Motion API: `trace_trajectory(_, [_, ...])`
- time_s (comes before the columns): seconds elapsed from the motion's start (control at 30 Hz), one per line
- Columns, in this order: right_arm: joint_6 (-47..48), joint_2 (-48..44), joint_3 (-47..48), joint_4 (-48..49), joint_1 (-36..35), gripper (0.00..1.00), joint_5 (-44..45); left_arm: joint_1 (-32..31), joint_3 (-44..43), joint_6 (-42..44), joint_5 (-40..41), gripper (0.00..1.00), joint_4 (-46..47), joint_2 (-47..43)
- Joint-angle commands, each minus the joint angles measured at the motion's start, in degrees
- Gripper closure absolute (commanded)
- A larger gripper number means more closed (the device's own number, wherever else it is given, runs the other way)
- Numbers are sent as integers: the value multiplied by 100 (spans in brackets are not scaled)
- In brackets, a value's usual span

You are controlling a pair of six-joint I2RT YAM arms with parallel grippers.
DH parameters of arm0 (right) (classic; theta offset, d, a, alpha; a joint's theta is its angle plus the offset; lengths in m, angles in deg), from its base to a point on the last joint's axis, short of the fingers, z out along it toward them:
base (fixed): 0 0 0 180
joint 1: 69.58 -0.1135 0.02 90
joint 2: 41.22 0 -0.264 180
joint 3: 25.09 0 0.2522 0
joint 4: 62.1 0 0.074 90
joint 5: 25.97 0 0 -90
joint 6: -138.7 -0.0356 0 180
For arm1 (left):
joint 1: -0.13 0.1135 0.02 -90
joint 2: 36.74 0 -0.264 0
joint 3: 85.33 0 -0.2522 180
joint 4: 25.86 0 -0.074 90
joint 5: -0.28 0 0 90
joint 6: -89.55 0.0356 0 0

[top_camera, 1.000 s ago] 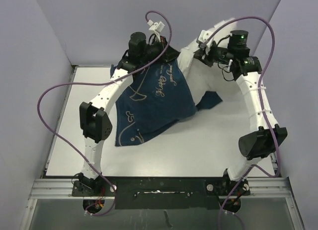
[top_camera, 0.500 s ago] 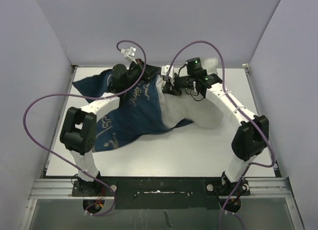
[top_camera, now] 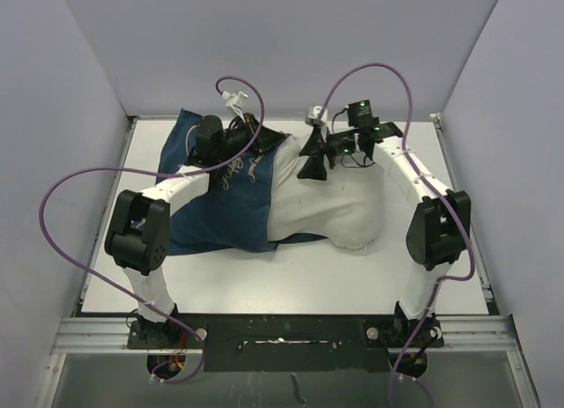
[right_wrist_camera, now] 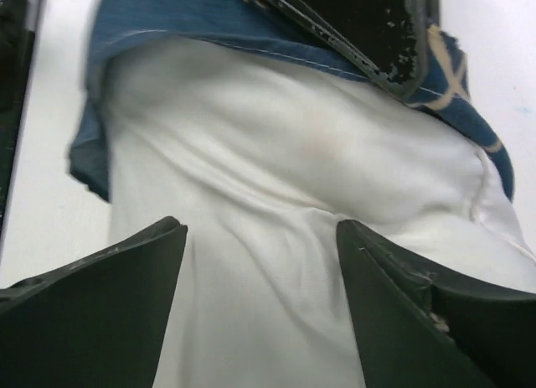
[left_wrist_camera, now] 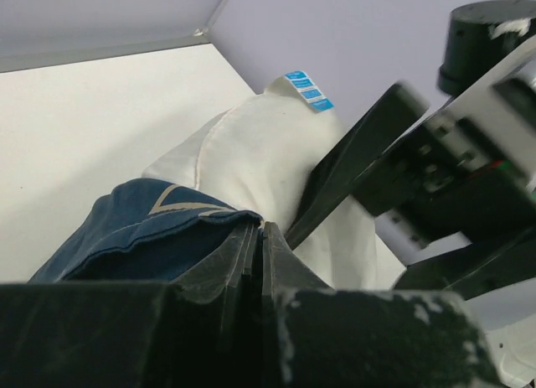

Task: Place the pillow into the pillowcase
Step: Stuff the pillow into the pillowcase.

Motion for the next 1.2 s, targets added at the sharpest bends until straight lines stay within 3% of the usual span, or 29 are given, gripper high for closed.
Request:
trace_trajectory(0.0, [130, -1090, 300, -833, 953, 19, -1651, 77, -245, 319, -120, 100, -149, -118])
trace_trajectory(0.13, [-507, -1839, -498, -525, 1831, 12, -1542, 302, -430, 4, 274, 100, -15, 157])
trace_trajectory(0.37, [-2960, -2548, -2750, 968, 3165, 10, 627, 800, -547, -382, 882, 100, 207, 438])
trace_trajectory(0.6, [-3940, -2277, -3862, 1235, 3613, 21, 2121, 1172, -432, -529, 576, 100, 559, 371])
trace_trajectory(0.73, [-4012, -1876, -3852, 1648, 3487, 30, 1722, 1165, -495, -604, 132, 100, 657, 485])
trace_trajectory(0.93, [-3571, -829, -2620, 1530, 2129, 49, 1191, 888, -844, -734, -686, 100, 632, 928])
trace_trajectory(1.1, [-3507, -567, -1268, 1675, 1401, 79, -485, 847, -892, -183, -420, 100, 113, 986])
trace_trajectory(1.17, [-3401, -626, -902, 1652, 1012, 86, -1183, 857, -959, 81, -189, 100, -190, 1042])
